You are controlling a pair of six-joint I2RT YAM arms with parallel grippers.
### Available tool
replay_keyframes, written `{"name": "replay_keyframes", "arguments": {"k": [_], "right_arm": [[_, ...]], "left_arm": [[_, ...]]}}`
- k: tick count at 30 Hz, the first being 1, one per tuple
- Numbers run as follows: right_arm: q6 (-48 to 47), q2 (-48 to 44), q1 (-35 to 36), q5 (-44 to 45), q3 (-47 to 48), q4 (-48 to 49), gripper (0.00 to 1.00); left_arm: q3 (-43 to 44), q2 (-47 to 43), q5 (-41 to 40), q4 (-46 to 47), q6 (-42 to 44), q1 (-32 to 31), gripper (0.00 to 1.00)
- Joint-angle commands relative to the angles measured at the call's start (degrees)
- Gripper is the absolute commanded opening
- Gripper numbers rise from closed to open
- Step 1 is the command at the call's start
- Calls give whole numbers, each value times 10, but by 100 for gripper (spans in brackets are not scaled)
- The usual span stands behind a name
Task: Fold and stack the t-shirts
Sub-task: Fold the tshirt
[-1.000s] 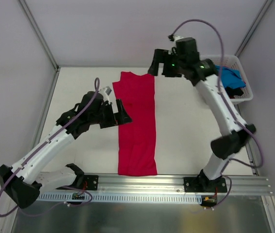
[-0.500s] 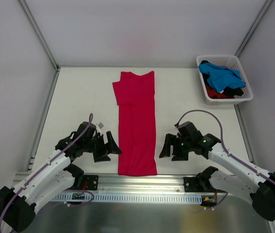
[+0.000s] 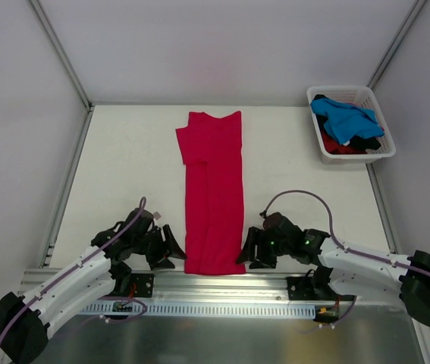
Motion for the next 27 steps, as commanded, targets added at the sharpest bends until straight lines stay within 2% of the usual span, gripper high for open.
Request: {"name": "replay_keyframes", "arguments": {"k": [1,5,11,16,18,22,27], "right_arm": [[72,26,16,36,-30,90,60],[65,72,44,45,-9,62,53],[74,107,72,53,9,50,50],[84,105,87,66,11,37,46],[91,97,89,73,6,34,39],[98,83,90,75,0,13,35],[102,63,95,82,-10,0,36]], "left_arm": [[-4,25,-22,9,-35,-39,58],[-1,43,-52,10,-56,-87,57],[-17,18,-73,15,-66,-92,54],[-25,6,-80,37,-68,-95,53],[-27,12,-79,53,-67,-95,52],[-37,25,-72,77,-66,-95,51],[-45,37,-66,95,-66,-100,49]]}}
